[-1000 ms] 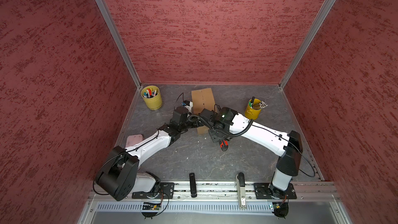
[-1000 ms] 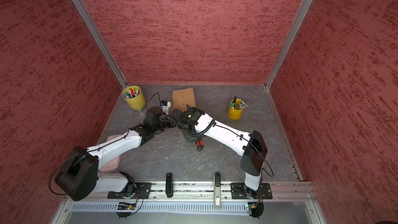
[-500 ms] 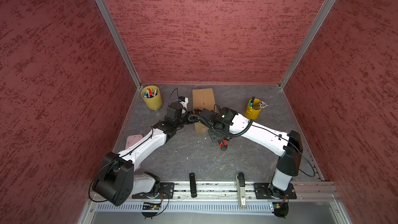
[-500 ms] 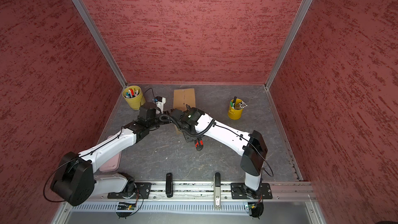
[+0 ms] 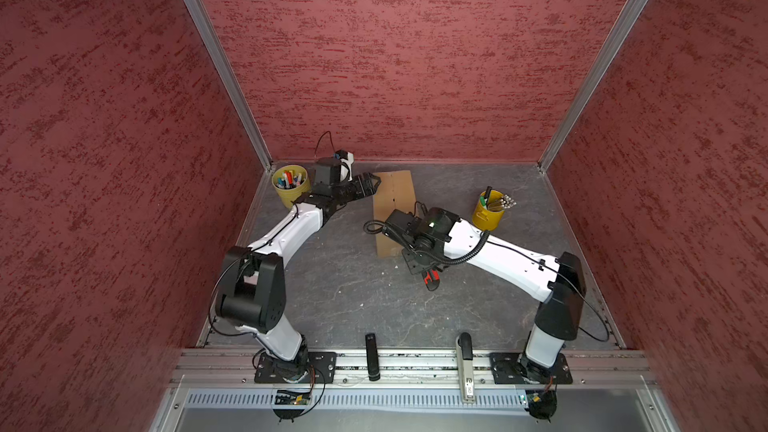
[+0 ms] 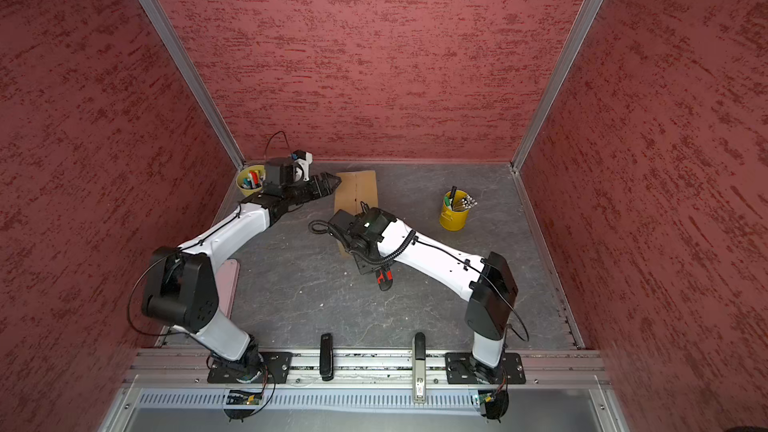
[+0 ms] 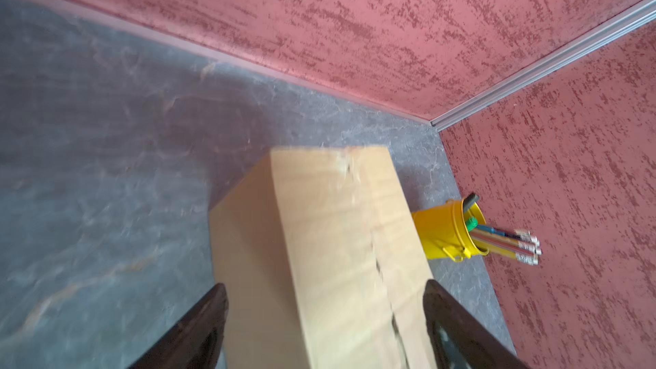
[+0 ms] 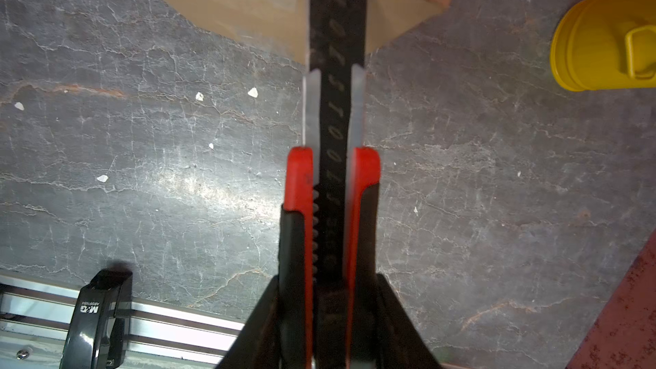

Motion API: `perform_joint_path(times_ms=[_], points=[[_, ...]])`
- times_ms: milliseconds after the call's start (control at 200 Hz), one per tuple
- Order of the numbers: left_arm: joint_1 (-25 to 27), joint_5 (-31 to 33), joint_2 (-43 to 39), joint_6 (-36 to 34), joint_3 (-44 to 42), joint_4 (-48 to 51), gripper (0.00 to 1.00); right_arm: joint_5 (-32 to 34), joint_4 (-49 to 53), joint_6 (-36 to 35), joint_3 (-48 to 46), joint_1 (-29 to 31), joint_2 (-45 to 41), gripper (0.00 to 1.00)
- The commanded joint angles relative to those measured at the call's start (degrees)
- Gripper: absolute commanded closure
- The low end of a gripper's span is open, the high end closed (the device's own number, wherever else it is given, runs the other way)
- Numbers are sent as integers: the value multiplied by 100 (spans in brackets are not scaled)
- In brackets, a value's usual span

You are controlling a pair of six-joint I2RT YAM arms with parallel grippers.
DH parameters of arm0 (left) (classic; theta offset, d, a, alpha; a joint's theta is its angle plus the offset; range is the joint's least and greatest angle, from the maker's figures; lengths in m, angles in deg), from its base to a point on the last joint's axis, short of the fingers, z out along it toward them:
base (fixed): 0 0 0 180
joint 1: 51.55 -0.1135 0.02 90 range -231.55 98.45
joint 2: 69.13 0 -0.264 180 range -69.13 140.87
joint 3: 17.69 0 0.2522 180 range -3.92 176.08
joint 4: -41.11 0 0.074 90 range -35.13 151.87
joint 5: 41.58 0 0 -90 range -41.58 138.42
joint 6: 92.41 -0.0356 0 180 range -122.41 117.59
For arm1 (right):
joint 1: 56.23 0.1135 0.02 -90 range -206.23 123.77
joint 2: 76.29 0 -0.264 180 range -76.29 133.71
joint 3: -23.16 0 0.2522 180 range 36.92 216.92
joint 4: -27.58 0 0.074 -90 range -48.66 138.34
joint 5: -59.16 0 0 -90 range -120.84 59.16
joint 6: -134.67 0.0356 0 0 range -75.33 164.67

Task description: Unpack the express box

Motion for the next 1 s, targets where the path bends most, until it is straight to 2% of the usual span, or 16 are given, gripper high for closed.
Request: perform_joint_path(times_ms=[0, 170, 376, 576, 882, 997], points=[[-48, -201, 729, -510, 1084, 562, 15, 83, -85, 164, 12, -38, -201, 100], [-82, -68, 1870, -857, 2706, 1414, 7, 57, -129, 156, -9, -46, -180, 100], [-91, -4, 2630, -1227, 3615, 1862, 5, 49, -160, 139, 11, -51, -160, 100], [-67, -544, 2715, -1146, 3470, 1434, 10, 56, -169, 164, -5, -55, -166, 100], [54, -799, 2548, -1225, 3012, 1226, 26, 92, -104, 200, 19, -64, -197, 100], [93, -838, 2471, -1278, 2865, 1200, 29, 107, -97, 209, 30, -63, -193, 100]])
